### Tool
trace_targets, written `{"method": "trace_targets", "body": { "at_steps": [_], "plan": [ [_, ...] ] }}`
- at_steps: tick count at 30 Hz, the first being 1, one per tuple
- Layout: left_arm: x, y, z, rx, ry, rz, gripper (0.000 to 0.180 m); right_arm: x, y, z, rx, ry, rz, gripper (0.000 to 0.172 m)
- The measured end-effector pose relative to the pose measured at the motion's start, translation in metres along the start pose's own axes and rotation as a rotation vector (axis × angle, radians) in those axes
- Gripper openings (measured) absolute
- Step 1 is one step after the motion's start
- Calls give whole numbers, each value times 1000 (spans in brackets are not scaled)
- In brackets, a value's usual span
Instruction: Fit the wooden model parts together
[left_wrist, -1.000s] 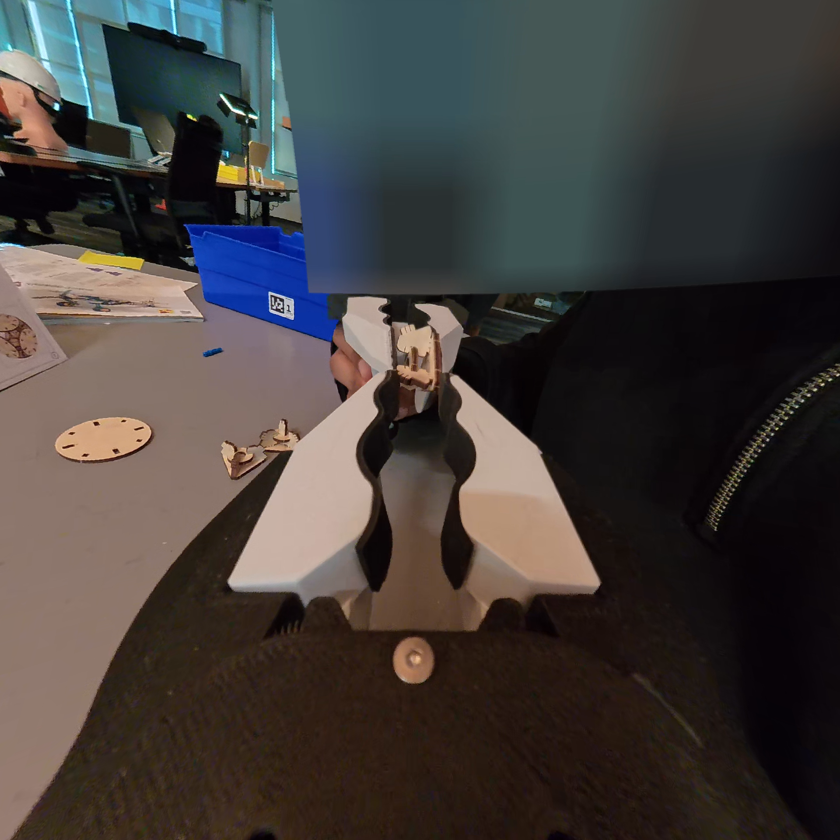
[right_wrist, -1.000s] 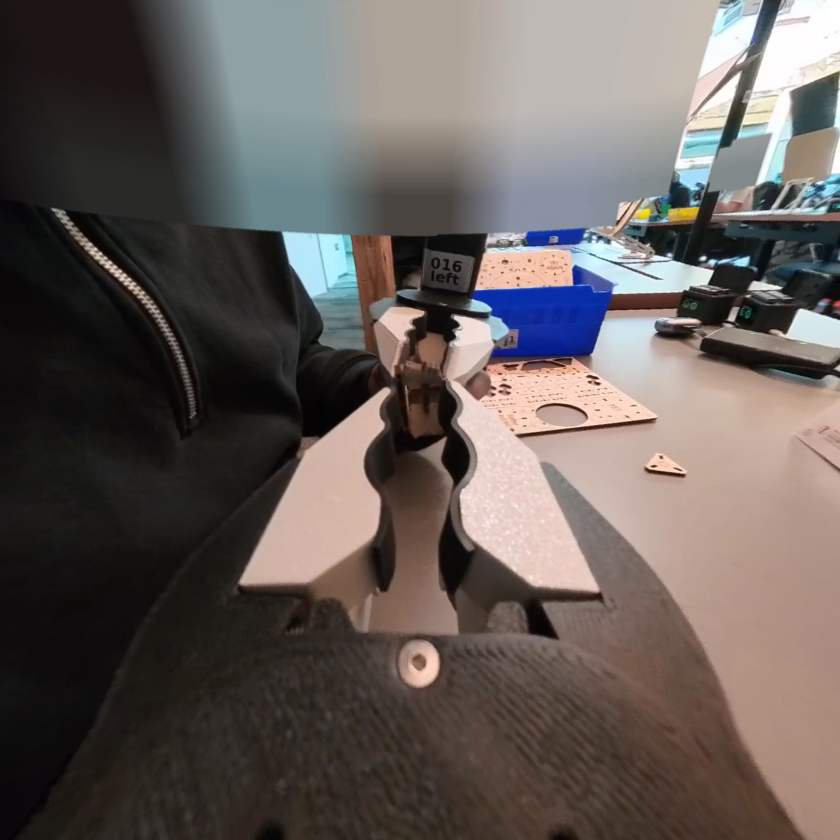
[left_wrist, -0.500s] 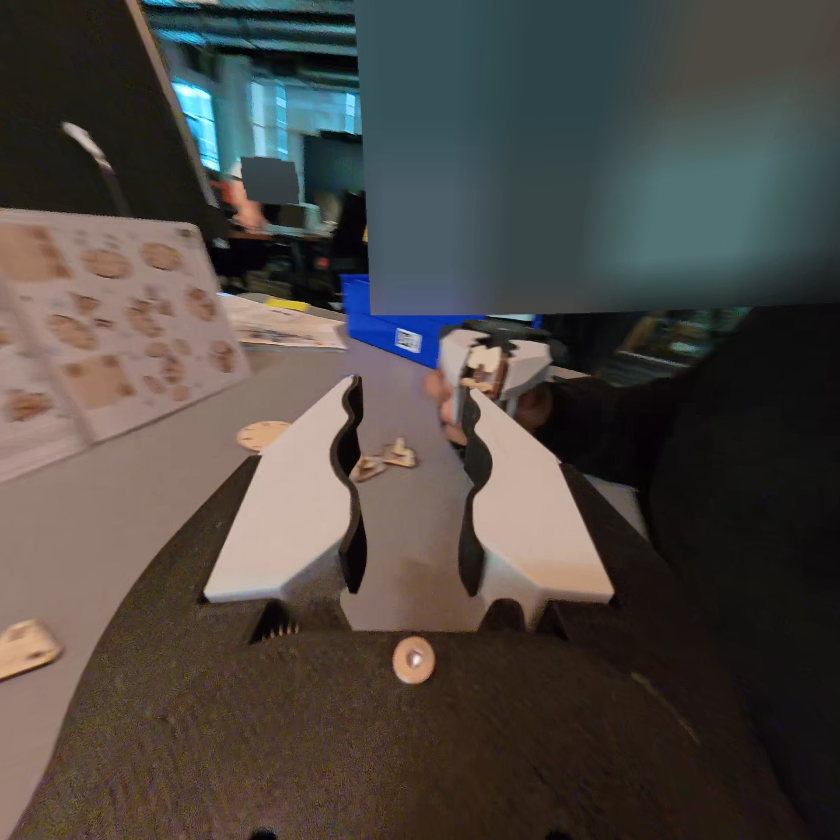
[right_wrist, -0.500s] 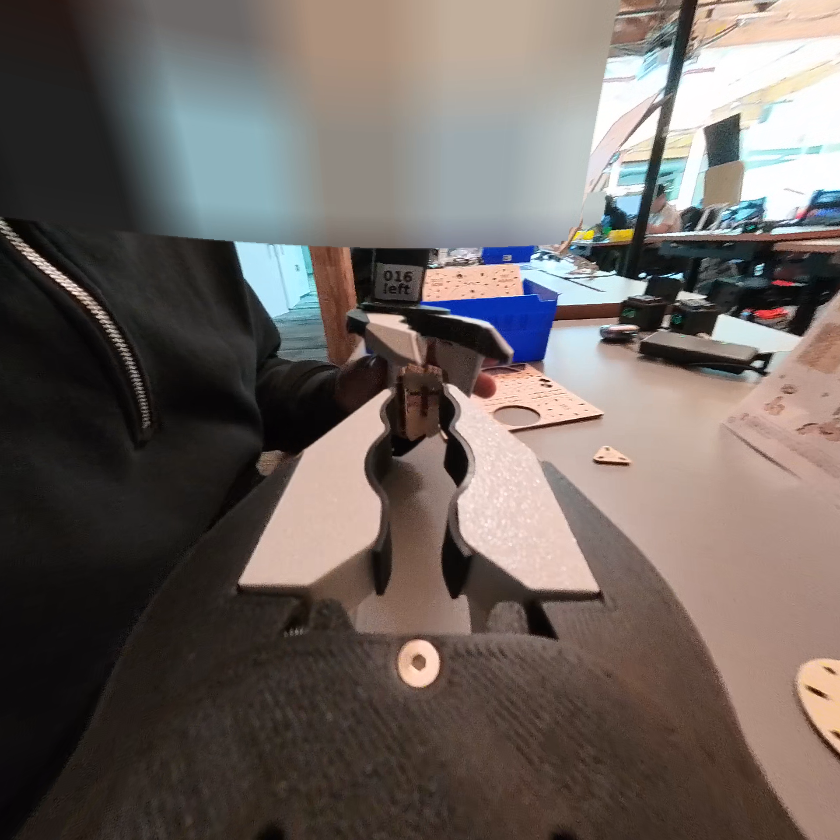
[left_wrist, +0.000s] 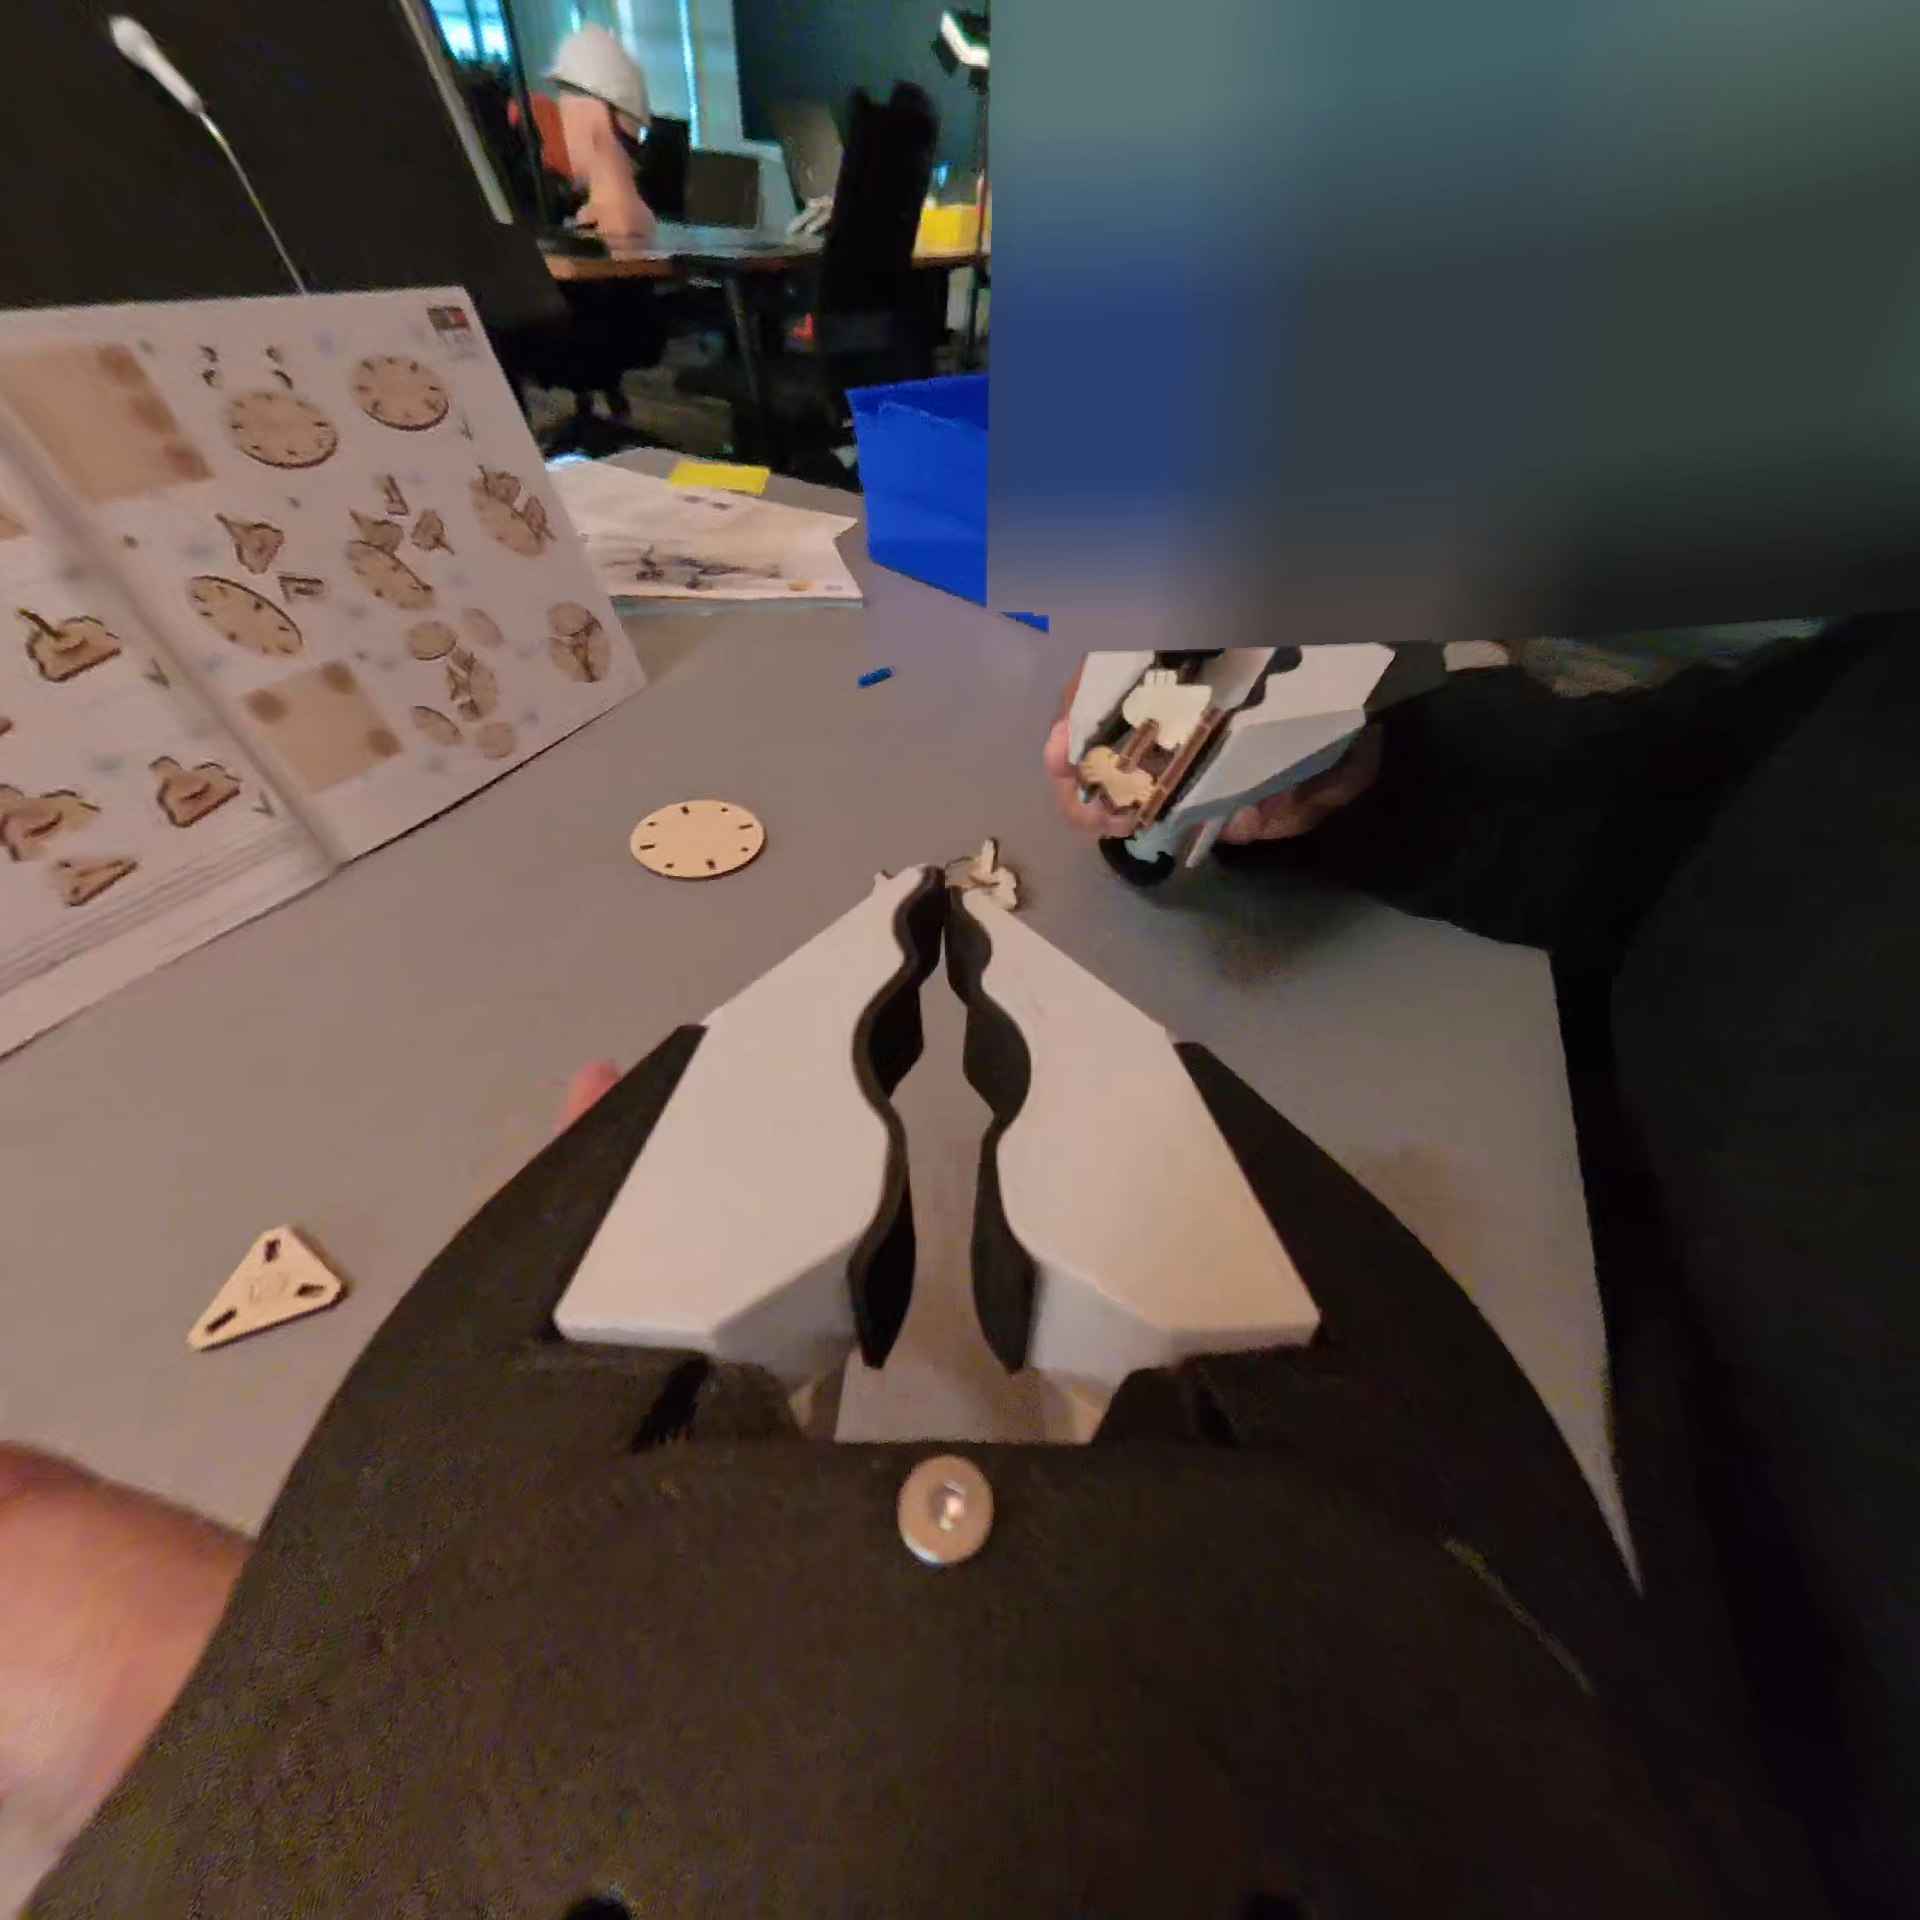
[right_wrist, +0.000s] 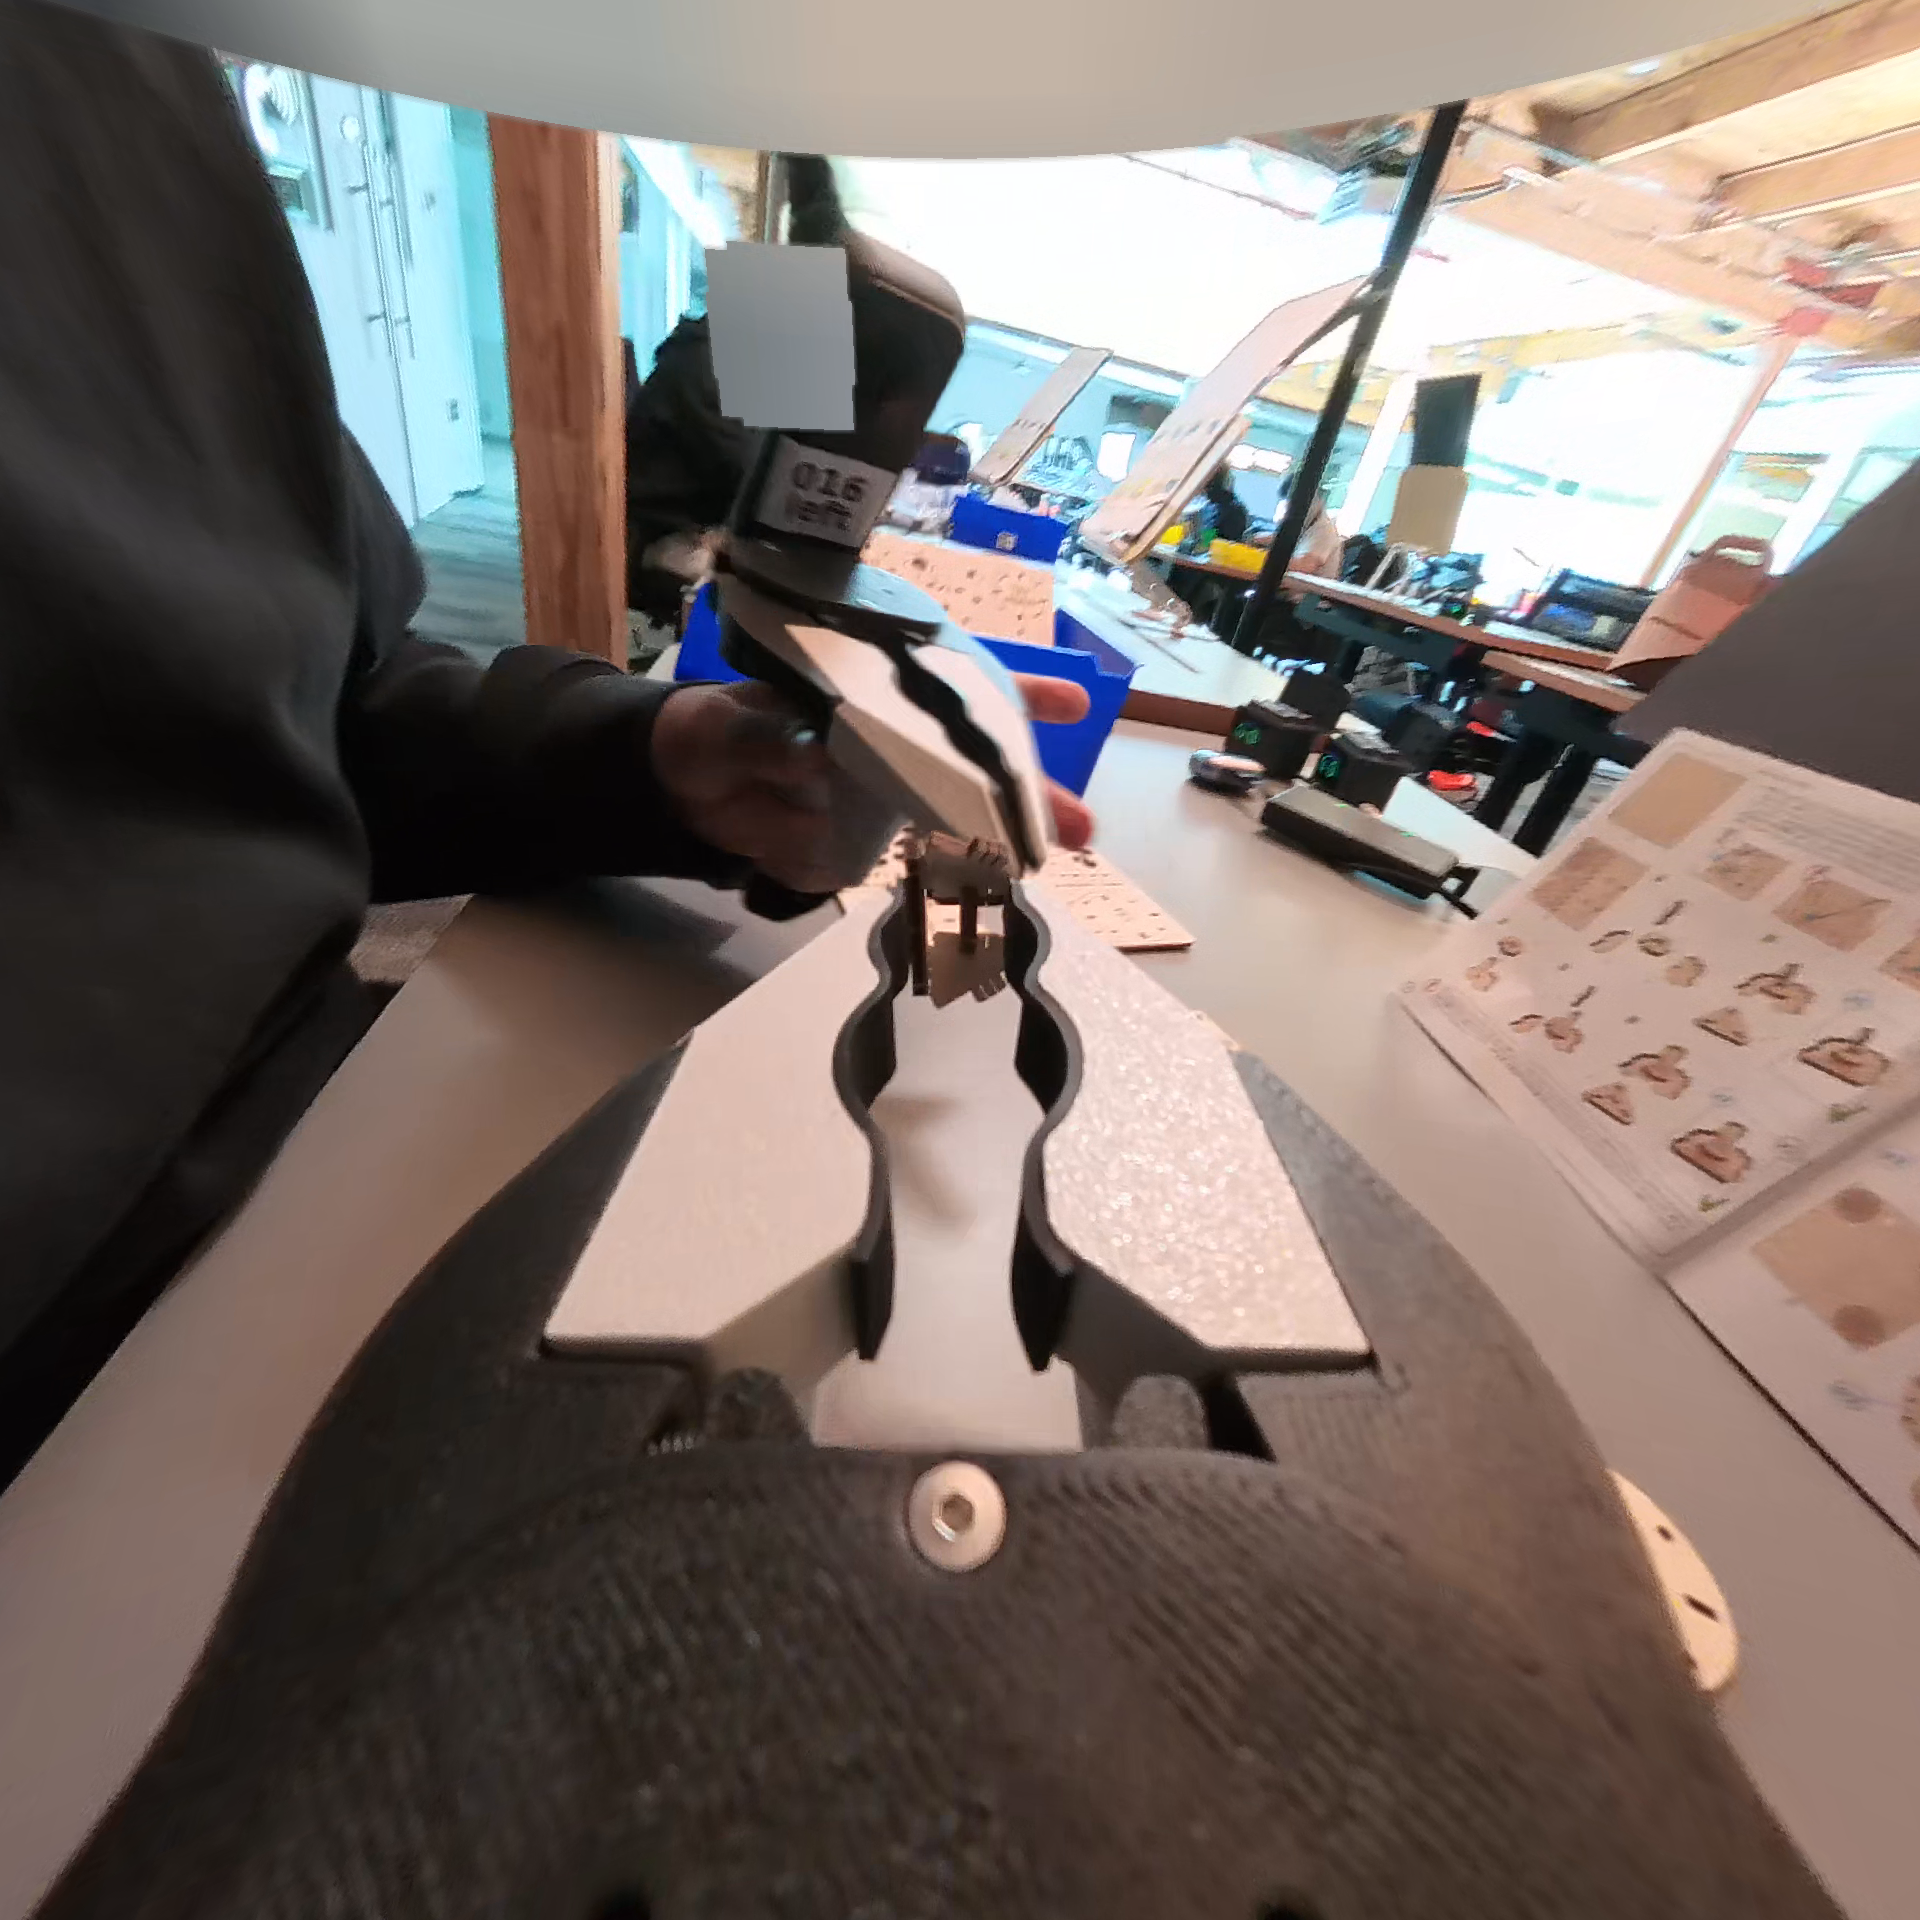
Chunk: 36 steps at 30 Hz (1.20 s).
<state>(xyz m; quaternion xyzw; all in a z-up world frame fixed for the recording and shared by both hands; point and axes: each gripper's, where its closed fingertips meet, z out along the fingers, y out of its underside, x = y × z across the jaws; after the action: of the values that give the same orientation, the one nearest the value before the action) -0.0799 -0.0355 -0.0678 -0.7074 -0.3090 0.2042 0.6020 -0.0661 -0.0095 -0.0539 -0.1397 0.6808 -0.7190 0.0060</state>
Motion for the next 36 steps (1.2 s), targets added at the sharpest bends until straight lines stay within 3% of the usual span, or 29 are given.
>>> {"method": "trace_targets", "body": {
  "at_steps": [3,8,11,13,16,20,24,27,36],
  "plan": [
    [13,0,3,-4,16,89,0,-1,-1,1,1,-9,41,15],
    [21,-4,6,56,86,-13,0,-5,-3,4,8,7,16,15],
    [31,-8,-2,94,231,-66,55,-6,-4,3,20,-6,26,15],
    [34,-8,-4,101,267,-66,82,-5,-5,2,28,-13,41,15],
    [42,-9,-5,133,275,2,93,-9,-4,2,36,-54,76,15],
    [54,-12,-7,169,326,15,62,-20,-4,3,48,-134,138,16],
    [62,-6,-4,143,362,7,52,-28,-3,5,51,-192,183,15],
    [64,-6,-3,147,357,17,32,-32,-4,6,53,-214,202,15],
    [61,-11,-4,185,337,8,19,-31,-9,5,72,-181,162,15]
  ]
}}
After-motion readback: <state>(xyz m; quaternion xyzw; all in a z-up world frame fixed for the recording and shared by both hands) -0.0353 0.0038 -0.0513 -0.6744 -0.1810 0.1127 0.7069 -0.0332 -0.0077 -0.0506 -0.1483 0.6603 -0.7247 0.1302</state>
